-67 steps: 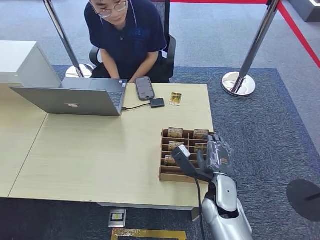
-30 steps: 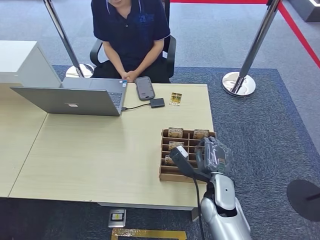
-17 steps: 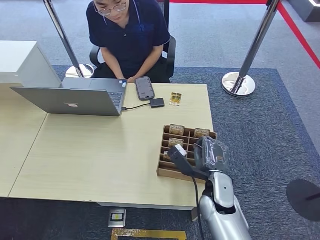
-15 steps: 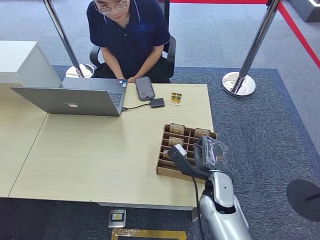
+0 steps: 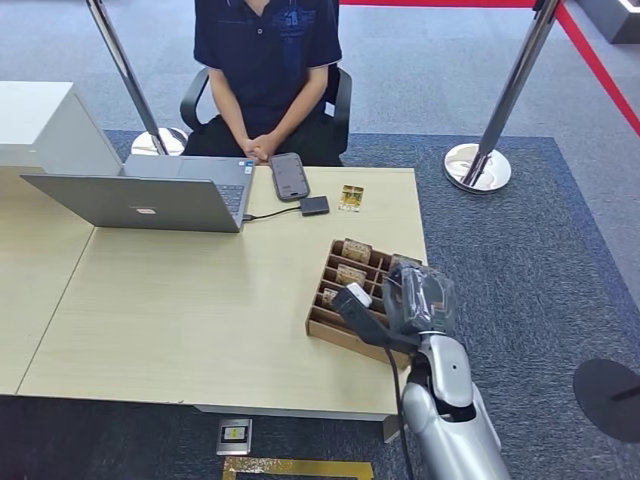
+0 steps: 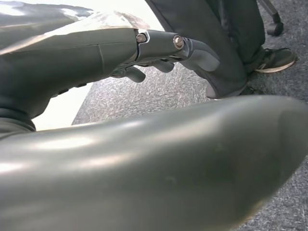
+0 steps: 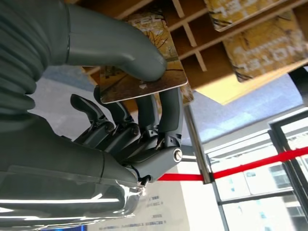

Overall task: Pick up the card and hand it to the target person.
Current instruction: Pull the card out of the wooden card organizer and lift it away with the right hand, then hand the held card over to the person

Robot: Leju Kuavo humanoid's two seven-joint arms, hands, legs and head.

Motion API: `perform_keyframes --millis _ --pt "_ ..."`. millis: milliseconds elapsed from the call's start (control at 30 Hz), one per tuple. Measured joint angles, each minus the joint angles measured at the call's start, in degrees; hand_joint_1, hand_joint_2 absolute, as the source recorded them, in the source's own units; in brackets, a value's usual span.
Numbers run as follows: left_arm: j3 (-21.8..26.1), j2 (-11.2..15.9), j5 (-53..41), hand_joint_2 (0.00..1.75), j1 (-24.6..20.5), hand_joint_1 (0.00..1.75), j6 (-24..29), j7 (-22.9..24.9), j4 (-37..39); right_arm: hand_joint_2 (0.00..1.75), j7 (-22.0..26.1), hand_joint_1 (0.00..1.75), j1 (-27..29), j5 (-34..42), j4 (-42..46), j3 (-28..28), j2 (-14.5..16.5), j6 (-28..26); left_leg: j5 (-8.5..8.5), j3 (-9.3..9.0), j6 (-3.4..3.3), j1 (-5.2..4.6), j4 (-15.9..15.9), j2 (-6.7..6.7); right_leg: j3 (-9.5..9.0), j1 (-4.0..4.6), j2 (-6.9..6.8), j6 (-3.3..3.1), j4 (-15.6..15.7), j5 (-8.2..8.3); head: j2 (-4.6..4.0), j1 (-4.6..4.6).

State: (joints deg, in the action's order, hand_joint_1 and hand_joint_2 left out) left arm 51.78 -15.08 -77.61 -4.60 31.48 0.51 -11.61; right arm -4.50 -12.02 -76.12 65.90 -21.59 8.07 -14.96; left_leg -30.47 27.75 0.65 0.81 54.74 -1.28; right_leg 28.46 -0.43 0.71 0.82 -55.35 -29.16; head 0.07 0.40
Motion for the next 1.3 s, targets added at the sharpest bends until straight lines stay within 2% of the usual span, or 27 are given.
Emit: perform_keyframes --millis 367,467,633,733,833,1033,1300 --pt "0.0 0.0 0.5 0.0 0.0 0.0 0.3 0.1 0.0 1.75 3.1 1.51 -3.0 4.7 8.3 -4.3 -2.9 3.5 0.0 0.0 0.0 0.0 0.0 0.0 0.0 0.0 0.0 0.0 0.0 0.0 0.0 0.01" --pt "0.0 0.0 0.4 0.0 0.0 0.0 0.3 0.1 0.0 1.75 3.3 1.45 -5.6 6.4 8.5 -5.6 -3.5 4.4 0.01 -0.01 0.01 0.0 0.0 0.0 0.0 0.0 0.0 -0.01 0.0 0.01 0.0 0.01" --pt "0.0 0.0 -0.1 0.0 -0.1 0.0 0.4 0.2 0.0 1.75 4.0 1.46 -12.0 9.5 6.2 -8.3 -3.5 6.1 0.03 -0.01 0.03 0.0 0.0 0.01 0.0 0.0 0.0 -0.01 -0.1 0.01 0.0 0.0" --pt "0.0 0.0 -0.4 0.0 -0.1 0.0 0.4 0.2 0.0 1.75 4.0 1.44 -16.1 10.4 3.4 -9.6 -2.6 6.7 0.03 -0.01 0.04 0.01 0.0 0.01 0.0 0.0 0.0 -0.02 -0.1 0.01 0.0 -0.01" --pt "0.0 0.0 -0.7 0.0 -0.1 0.0 0.4 0.3 0.0 1.75 3.3 1.5 -19.2 10.4 -0.1 -10.4 -1.2 6.9 0.04 0.03 0.05 0.02 0.0 0.01 0.02 0.01 0.0 -0.02 -0.1 0.02 0.0 0.0" --pt "0.0 0.0 -1.1 0.0 -0.3 0.0 0.4 0.3 0.0 1.75 0.1 1.52 -28.9 8.2 -12.0 -10.9 3.1 6.0 0.06 0.02 0.08 0.02 0.0 0.02 0.05 0.0 0.0 -0.04 -0.1 0.03 0.0 -0.01" --pt "0.0 0.0 -0.6 0.0 -0.3 0.0 0.5 0.8 0.0 1.75 -1.1 1.5 -37.7 7.2 -26.7 -10.9 7.8 5.0 0.07 0.02 0.09 0.02 0.0 0.02 0.06 0.01 0.0 -0.04 -0.2 0.03 0.0 0.0"
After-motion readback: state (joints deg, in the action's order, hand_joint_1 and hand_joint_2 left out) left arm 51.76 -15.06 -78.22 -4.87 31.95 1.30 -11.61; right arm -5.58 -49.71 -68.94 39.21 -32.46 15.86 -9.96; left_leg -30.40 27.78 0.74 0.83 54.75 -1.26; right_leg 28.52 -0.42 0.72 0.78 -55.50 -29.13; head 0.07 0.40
